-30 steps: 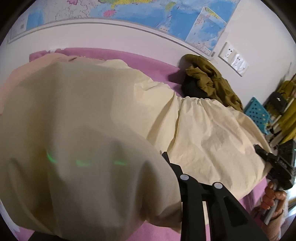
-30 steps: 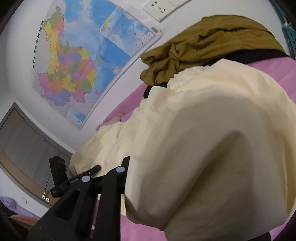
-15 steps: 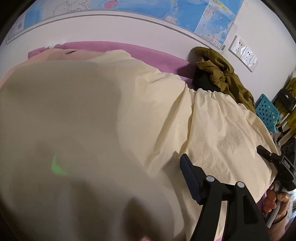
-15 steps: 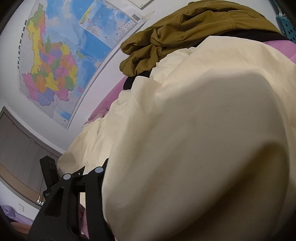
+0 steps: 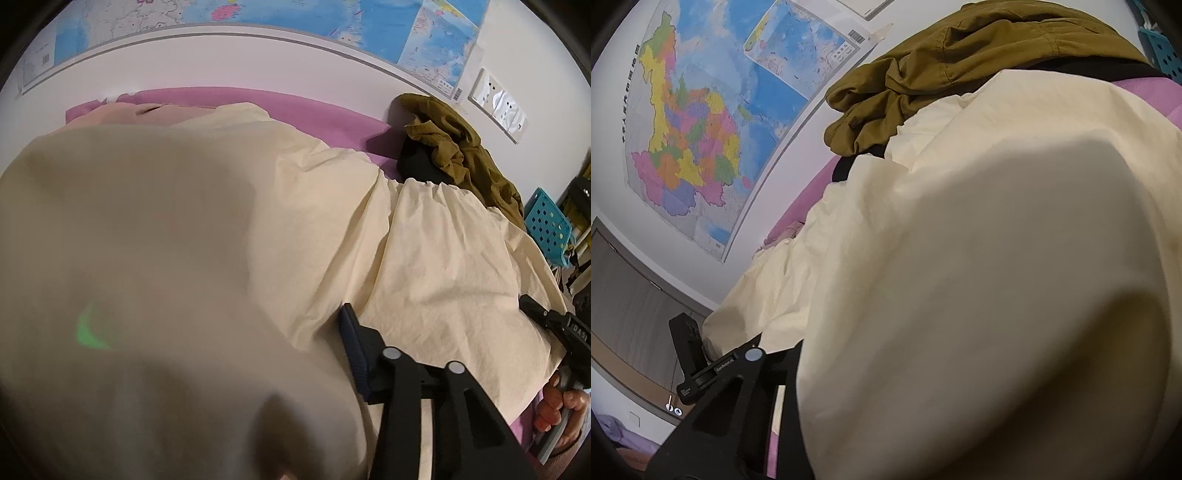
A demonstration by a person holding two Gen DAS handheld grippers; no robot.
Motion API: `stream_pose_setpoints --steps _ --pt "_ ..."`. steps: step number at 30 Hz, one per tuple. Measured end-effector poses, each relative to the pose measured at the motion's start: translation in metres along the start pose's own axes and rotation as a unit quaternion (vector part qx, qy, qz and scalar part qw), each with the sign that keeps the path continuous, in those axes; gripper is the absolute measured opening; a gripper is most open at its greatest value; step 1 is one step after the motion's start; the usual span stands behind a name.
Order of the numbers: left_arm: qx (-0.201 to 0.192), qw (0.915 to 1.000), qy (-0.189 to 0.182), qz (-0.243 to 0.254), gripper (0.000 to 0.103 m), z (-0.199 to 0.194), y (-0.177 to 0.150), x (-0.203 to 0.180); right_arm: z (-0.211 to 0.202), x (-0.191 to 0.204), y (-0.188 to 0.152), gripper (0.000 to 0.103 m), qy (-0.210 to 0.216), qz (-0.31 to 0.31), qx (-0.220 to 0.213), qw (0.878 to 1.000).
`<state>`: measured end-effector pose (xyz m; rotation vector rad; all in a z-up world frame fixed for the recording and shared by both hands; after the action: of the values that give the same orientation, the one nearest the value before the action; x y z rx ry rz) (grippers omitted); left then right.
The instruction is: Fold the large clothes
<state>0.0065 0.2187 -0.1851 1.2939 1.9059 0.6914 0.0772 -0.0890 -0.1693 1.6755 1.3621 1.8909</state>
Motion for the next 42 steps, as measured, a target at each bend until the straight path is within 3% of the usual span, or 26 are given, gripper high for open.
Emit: stream_pose_setpoints --steps 3,6,10,15,17,19,21,23,29,36,42 --pt "-0.002 1.0000 -0.001 -0.009 0.027 -0.005 0.003 0.000 -0.007 0.012 0.004 0.016 0.011 -0.004 -0.006 1.000" --pt "-0.005 0.9999 -0.006 -0.009 0.024 -0.011 0.008 0.000 -0.012 0.020 0.007 0.017 0.019 -0.012 -0.004 1.000" --pt "0.009 0.9996 -0.016 -0.023 0.034 -0.004 0.004 0.006 -0.005 0.010 0.003 0.025 0.004 -0.005 0.012 1.000" --pt "0.014 0.9996 -0.022 -0.011 0.046 0.002 0.000 0.004 0.002 0.001 -0.001 0.042 0.002 0.010 0.015 1.000" --pt "0.016 0.9994 -0.029 -0.012 0.050 0.003 0.000 0.001 0.004 0.000 -0.001 0.042 0.006 0.015 0.014 1.000" --pt "0.017 0.9995 -0.026 -0.012 0.049 0.005 0.000 -0.001 0.004 0.003 -0.001 0.035 0.005 0.005 0.012 1.000" --pt "0.017 0.9996 -0.019 -0.008 0.041 0.005 0.002 -0.001 0.002 0.006 0.000 0.023 0.008 -0.002 0.009 1.000" --pt "0.014 0.9997 -0.018 -0.012 0.036 0.004 0.003 0.000 -0.001 0.010 0.004 0.020 0.011 -0.011 0.003 1.000" --pt "0.017 0.9995 -0.021 -0.013 0.039 0.008 0.002 -0.002 0.005 0.006 0.003 0.019 0.014 0.001 0.009 1.000" --pt "0.001 0.9997 -0.019 -0.013 0.022 -0.007 0.017 -0.005 -0.007 0.028 0.018 0.013 0.029 -0.017 -0.014 0.999" --pt "-0.029 0.9992 -0.029 0.000 0.017 -0.033 0.042 -0.009 -0.024 0.062 0.033 0.011 0.055 -0.048 -0.036 0.997"
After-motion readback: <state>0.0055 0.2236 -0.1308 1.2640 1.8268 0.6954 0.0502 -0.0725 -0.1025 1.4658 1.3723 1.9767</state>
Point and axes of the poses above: each gripper's, at about its wrist camera, not at the fingertips, and z roughly the way its jaws point, x to its left, y to its top, the point moved 10 cm from there along z, roughly the way its jaws point, and after that the axes turned 12 degrees about -x, right-handed, at the moved point
